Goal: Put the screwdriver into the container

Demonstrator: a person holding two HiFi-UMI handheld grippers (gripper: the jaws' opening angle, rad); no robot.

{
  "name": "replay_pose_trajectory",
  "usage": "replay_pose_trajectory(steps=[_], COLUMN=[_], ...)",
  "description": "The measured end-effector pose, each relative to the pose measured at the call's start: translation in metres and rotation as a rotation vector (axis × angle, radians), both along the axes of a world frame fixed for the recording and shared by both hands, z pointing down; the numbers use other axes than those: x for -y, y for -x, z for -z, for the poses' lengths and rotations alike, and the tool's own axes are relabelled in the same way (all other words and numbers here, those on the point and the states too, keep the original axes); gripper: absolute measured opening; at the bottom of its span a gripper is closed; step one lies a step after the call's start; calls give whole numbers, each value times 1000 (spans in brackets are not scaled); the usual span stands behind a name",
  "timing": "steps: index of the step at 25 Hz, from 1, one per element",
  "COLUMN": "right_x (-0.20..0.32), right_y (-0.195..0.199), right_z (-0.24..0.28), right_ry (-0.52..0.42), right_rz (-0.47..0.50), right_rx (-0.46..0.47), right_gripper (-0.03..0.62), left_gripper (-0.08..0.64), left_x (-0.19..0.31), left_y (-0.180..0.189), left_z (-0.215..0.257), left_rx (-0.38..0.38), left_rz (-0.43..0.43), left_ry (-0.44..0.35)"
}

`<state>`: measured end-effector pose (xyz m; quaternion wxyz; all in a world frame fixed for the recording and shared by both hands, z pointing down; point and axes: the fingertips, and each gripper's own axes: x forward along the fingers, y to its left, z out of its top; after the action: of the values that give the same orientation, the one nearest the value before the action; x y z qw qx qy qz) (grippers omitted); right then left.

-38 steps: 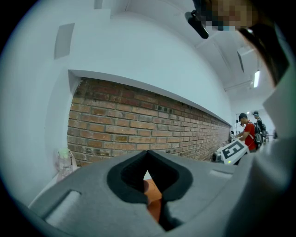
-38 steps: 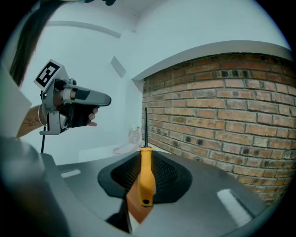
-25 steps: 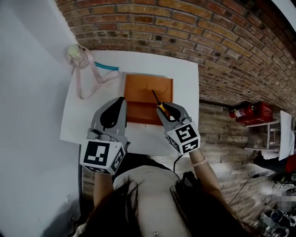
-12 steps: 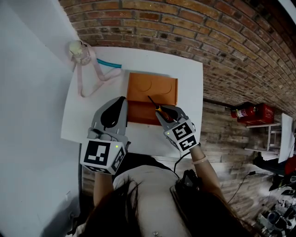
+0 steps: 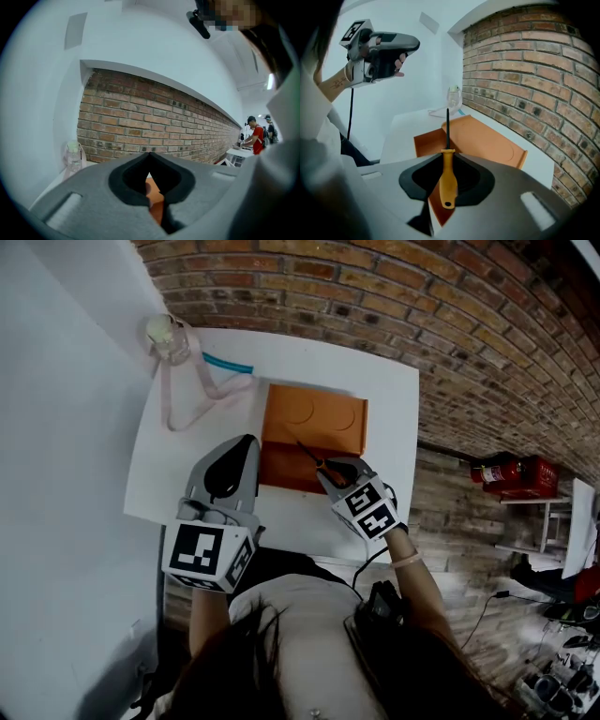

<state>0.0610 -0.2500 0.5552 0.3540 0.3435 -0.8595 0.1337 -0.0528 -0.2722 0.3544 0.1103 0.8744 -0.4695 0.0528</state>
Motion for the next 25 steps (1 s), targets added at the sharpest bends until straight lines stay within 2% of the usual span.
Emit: replay_pose_trajectory(steps=[25], right_x=[-2], right_y=[14], right_z=[-54], right_ry=[161], right_rz=[159], right_rx=[-123], right_gripper=[78], left_gripper=[0], left_x=[0], left_y=[27], left_z=[-12], left_rx=[14], left_rz=[68], left_ry=[35])
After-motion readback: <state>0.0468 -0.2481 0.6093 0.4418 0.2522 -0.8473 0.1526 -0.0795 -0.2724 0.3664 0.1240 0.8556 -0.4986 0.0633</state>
